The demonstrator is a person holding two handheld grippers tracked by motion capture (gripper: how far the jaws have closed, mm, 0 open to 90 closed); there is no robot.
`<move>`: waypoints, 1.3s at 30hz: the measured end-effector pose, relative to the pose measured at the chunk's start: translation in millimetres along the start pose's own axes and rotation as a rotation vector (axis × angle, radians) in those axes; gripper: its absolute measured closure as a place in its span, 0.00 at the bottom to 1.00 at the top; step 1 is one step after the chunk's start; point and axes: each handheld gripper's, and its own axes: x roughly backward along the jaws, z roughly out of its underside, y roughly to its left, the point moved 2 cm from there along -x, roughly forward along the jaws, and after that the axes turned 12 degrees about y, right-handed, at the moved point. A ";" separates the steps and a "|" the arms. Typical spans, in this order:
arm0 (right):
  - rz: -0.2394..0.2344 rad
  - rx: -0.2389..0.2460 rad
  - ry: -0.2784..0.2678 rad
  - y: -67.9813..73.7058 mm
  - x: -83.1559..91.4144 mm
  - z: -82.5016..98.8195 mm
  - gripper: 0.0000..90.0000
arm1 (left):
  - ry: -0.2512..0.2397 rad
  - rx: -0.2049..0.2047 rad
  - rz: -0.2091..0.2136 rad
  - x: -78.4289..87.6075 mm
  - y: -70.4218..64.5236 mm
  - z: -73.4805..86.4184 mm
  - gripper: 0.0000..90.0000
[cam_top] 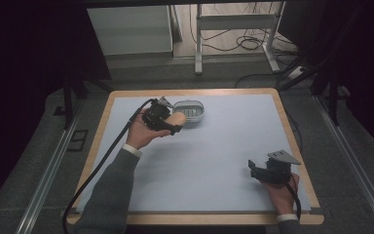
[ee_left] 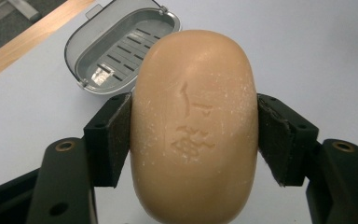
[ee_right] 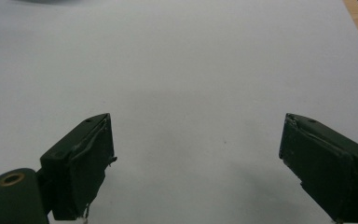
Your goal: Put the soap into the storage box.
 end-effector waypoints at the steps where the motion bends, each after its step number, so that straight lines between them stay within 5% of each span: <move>1: 0.001 0.000 0.000 0.0 0.0 0.0 0.11 | 0.000 0.004 -0.001 -1.4 0.9 -0.2 0.37; 21: 0.004 0.000 -0.004 0.0 0.0 0.2 0.11 | 0.020 0.003 0.012 -23.5 6.1 -19.0 0.37; 39: 0.005 0.001 -0.004 0.1 0.2 0.2 0.11 | 0.035 -0.026 0.001 -22.4 11.0 -39.9 0.37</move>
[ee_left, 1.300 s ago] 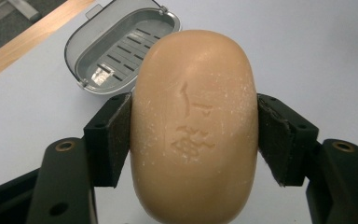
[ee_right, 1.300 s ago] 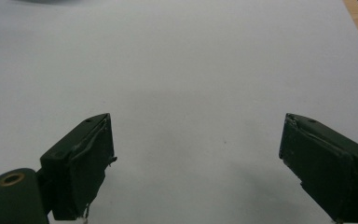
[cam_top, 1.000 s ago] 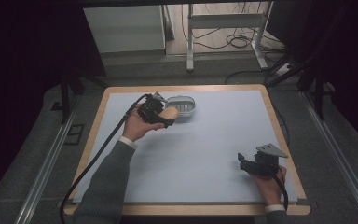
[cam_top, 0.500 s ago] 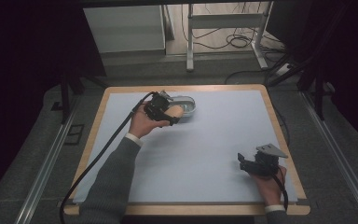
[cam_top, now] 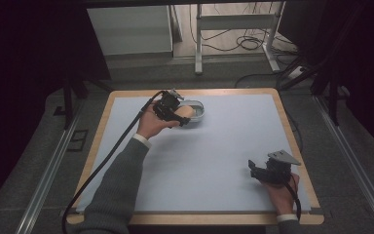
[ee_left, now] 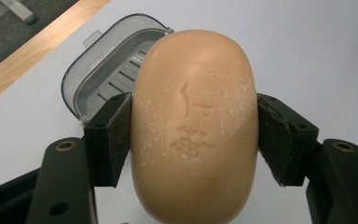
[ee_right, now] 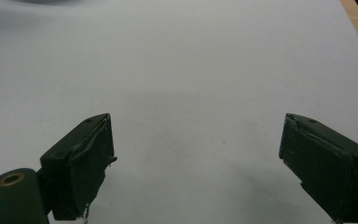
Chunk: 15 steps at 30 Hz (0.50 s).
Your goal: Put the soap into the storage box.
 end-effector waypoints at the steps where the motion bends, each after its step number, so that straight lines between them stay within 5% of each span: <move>1: -0.001 -0.001 0.000 -0.1 0.0 0.0 0.11 | -0.002 0.002 0.005 -1.1 0.0 -1.3 0.37; 15: 0.000 -0.002 -0.002 -0.2 0.0 0.0 0.11 | 0.023 -0.016 0.014 -17.0 9.7 -19.4 0.37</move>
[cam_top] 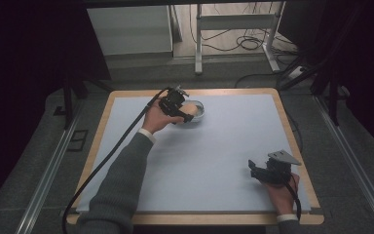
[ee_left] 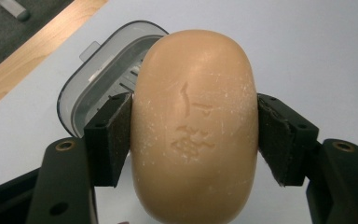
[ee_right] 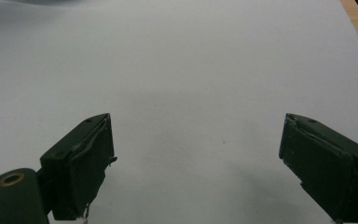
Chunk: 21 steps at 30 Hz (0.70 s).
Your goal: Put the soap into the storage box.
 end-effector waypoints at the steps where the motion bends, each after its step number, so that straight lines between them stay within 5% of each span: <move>1: 0.000 0.000 0.000 0.0 0.0 0.0 0.11 | -0.006 0.002 0.007 -1.0 0.6 -0.8 0.37; 21: 0.001 0.003 0.005 0.3 -0.2 -0.1 0.11 | 0.050 -0.005 0.017 -23.2 22.7 -14.9 0.37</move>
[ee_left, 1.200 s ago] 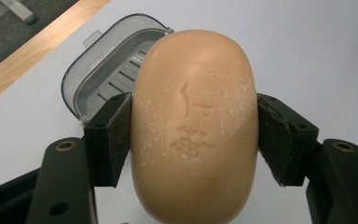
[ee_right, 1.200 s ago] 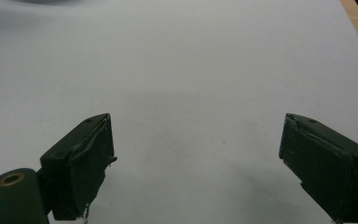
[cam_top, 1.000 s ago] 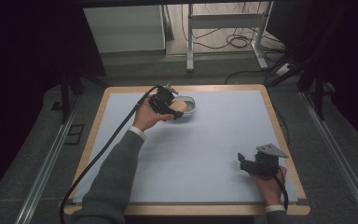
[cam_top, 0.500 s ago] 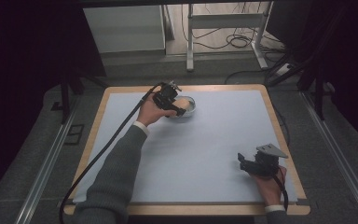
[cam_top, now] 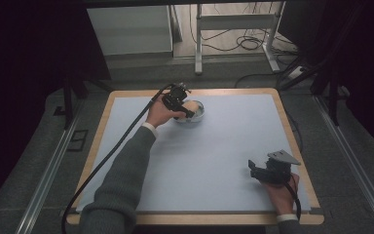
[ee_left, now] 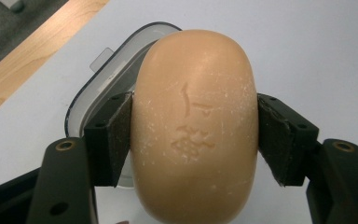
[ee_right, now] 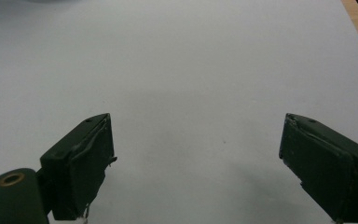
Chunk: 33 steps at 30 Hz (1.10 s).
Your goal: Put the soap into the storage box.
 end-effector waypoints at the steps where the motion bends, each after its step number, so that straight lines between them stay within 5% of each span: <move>1: -0.001 -0.001 -0.001 0.0 0.0 0.0 0.11 | -0.002 0.004 0.004 -1.6 0.6 -0.7 0.37; 24: 0.005 0.000 0.000 0.2 0.1 0.1 0.11 | 0.048 0.016 -0.010 -30.8 15.5 -15.1 0.37; 33: 0.006 0.001 0.000 0.5 0.1 0.1 0.11 | 0.008 0.017 -0.003 -17.2 9.7 -15.4 0.33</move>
